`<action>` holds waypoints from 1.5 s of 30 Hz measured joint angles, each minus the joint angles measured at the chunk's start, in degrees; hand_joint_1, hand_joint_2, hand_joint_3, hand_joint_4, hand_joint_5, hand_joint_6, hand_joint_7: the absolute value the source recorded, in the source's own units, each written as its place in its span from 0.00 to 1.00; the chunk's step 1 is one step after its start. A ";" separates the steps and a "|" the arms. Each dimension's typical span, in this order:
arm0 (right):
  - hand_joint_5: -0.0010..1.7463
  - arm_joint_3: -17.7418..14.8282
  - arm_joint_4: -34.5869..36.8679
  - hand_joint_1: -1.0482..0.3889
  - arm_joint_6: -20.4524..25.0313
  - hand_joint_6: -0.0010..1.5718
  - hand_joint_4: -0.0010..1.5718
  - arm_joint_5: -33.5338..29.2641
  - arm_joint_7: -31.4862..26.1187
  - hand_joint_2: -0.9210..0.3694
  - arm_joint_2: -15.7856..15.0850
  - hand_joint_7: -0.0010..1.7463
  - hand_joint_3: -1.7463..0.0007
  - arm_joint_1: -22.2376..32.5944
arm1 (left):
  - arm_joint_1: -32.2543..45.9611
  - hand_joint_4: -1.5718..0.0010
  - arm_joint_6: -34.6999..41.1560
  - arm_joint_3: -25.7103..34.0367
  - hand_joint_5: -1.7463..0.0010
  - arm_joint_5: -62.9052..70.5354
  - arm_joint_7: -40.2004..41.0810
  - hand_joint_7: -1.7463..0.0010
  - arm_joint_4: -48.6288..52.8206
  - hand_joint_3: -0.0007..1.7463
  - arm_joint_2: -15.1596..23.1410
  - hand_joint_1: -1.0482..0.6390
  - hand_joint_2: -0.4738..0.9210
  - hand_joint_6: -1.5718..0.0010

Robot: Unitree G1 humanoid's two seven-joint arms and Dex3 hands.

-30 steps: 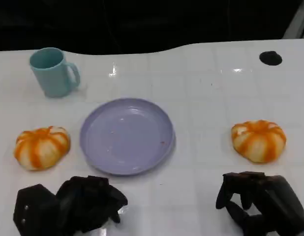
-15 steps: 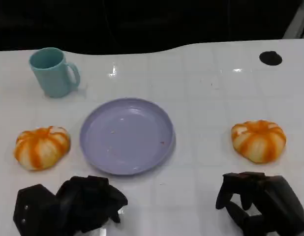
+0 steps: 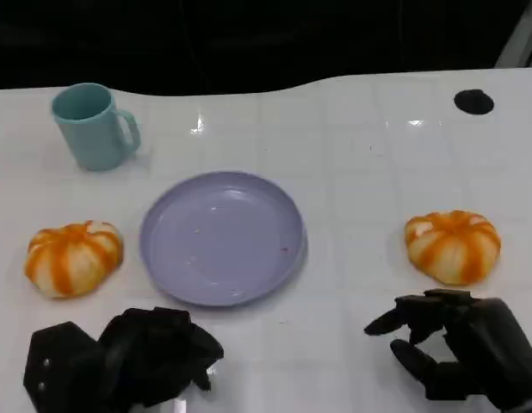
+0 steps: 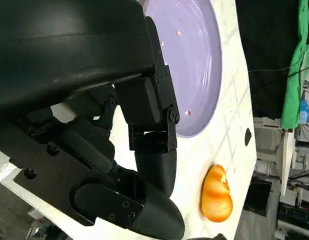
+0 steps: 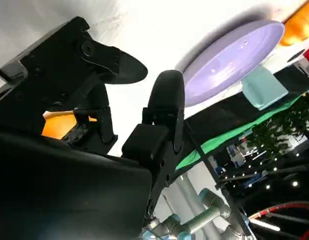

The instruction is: Grasp the bread from the table and place it into the plate.

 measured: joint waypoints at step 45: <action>0.00 1.01 -12.93 0.34 36.28 0.10 0.05 -10.32 19.06 0.03 -5.59 0.01 1.00 -7.38 | -0.16 0.44 0.06 0.48 0.14 -0.02 0.01 0.70 0.09 0.13 -0.27 0.00 0.81 0.07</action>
